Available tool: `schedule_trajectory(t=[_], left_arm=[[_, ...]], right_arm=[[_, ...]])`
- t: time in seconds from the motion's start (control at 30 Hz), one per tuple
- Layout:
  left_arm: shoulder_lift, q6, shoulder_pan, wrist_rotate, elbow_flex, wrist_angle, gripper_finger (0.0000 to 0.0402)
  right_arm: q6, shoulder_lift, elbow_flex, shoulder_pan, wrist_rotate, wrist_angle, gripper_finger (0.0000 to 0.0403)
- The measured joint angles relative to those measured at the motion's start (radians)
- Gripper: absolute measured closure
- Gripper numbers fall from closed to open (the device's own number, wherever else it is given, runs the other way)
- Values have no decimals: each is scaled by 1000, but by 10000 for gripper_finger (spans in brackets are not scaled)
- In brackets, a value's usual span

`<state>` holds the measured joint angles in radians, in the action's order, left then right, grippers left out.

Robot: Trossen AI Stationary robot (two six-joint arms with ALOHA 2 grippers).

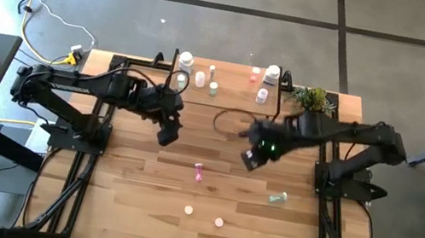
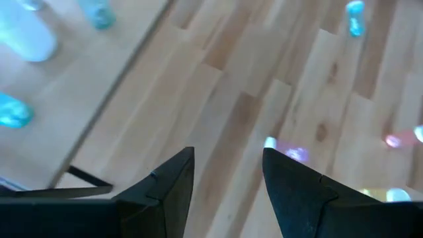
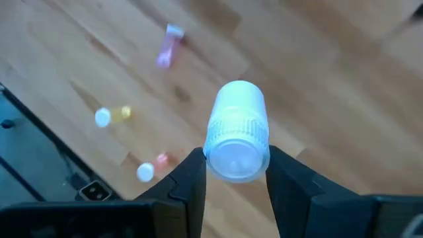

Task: Pick and place medicine bottles onto shelf by color
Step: Put the transparent medicine bottle on the shelf

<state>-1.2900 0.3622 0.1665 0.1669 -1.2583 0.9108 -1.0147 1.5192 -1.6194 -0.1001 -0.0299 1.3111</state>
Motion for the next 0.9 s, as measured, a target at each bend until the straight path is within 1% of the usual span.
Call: schedule_trajectory(t=[0.17,0.3,0.57,0.73,0.9], left_arm=[[0,-35,70,-1,0,-10,234],[0,-54,125,-1,0,-67,234],[0,-89,222,0,0,-211,234],[0,-88,248,0,0,-259,234],[0,-87,253,0,0,-269,234]], right_arm=[[195,0,-54,147,0,13,289],[337,0,-102,255,0,10,289],[586,0,-200,409,3,-10,289],[707,0,-246,493,30,-72,289],[762,0,-280,558,30,-161,289]])
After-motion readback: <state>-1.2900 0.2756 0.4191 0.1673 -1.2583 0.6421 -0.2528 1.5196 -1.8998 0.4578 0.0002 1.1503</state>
